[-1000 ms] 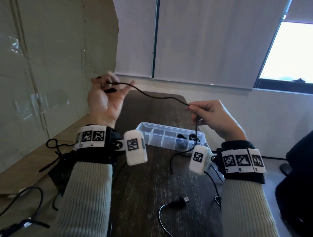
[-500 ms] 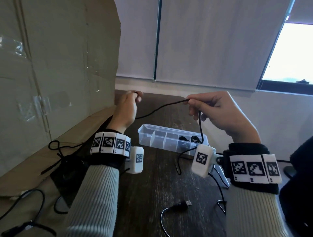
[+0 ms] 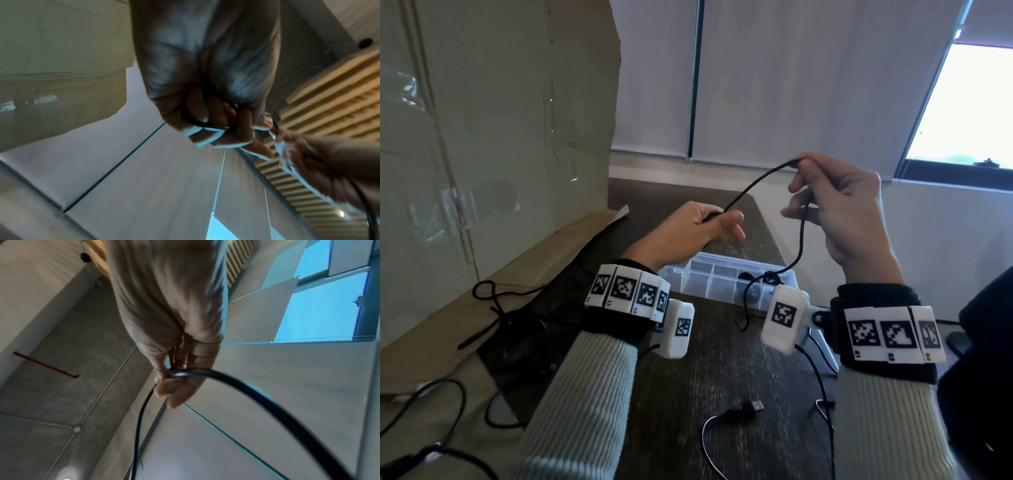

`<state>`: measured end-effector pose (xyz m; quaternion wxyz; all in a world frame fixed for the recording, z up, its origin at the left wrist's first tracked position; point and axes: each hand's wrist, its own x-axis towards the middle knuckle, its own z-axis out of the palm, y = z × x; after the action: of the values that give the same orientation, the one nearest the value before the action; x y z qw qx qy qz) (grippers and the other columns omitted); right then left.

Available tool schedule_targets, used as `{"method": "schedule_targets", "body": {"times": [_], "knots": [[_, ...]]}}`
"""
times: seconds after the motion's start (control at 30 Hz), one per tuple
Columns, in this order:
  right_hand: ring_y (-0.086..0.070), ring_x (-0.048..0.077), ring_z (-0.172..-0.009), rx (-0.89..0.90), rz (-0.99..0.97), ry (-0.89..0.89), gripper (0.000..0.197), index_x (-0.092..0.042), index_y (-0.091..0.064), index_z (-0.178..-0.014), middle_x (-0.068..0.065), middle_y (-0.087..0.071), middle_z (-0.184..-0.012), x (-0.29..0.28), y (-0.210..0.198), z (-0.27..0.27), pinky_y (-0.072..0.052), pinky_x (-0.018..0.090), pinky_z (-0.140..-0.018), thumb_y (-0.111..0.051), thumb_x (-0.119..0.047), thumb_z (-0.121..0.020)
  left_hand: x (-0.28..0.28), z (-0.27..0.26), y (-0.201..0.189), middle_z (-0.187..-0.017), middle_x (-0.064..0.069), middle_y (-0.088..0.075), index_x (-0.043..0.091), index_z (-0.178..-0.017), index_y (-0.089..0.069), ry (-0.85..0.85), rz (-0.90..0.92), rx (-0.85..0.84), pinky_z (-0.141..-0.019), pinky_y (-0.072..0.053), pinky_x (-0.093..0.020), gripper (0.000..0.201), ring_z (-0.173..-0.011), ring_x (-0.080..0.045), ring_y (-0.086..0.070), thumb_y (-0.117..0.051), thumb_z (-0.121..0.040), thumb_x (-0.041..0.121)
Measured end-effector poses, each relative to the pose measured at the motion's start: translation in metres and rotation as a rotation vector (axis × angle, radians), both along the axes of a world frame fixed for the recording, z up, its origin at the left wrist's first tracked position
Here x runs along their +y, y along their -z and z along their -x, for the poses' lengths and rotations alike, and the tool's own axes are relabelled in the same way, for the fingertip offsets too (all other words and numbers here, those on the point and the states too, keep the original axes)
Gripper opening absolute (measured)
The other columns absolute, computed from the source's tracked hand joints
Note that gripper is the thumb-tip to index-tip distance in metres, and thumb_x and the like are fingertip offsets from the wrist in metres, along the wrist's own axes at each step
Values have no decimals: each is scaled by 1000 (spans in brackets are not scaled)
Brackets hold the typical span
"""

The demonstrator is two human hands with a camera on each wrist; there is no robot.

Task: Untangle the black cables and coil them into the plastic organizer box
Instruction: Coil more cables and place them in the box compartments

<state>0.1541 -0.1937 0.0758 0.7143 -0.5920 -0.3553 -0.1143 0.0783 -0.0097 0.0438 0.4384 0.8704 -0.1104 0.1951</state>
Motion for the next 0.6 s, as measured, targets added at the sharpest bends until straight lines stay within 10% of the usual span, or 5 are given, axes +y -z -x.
{"method": "schedule_targets", "body": {"times": [0.13, 0.33, 0.53, 0.6], "knots": [[-34, 9, -43, 49, 16, -47, 15, -19, -73, -95, -5, -59, -63, 2, 5, -5, -30, 17, -38, -58, -15, -96, 9, 2, -2, -65, 7, -50, 16, -74, -56, 44, 223, -149, -69, -40, -18, 36, -61, -2, -48, -35, -102, 27], [-43, -1, -41, -41, 293, -36, 15, -12, -73, -100, -11, -64, -59, 20, 16, -4, -31, 9, -41, -60, -14, -94, 12, -5, -13, -101, -10, -73, 14, -73, -44, 215, 1131, -318, -83, -57, -42, 38, -107, -27, -66, -29, -105, 30], [-40, 0, -41, -82, 485, -89, 12, -22, -76, -92, -7, -56, -54, 36, 25, -1, -33, 10, -43, -64, -20, -92, 20, 1, -20, -65, 4, -64, 18, -72, -44, 292, 1464, -396, -80, -53, -54, 42, -78, -13, -72, -24, -104, 36], [-40, 0, -43, -108, 584, -161, 12, -21, -76, -93, -7, -54, -53, 40, 27, 4, -33, 9, -44, -64, -22, -92, 21, -1, -21, -53, 6, -48, 17, -71, -44, 309, 1590, -378, -63, -57, -36, 41, -51, -5, -58, -28, -104, 36]]}}
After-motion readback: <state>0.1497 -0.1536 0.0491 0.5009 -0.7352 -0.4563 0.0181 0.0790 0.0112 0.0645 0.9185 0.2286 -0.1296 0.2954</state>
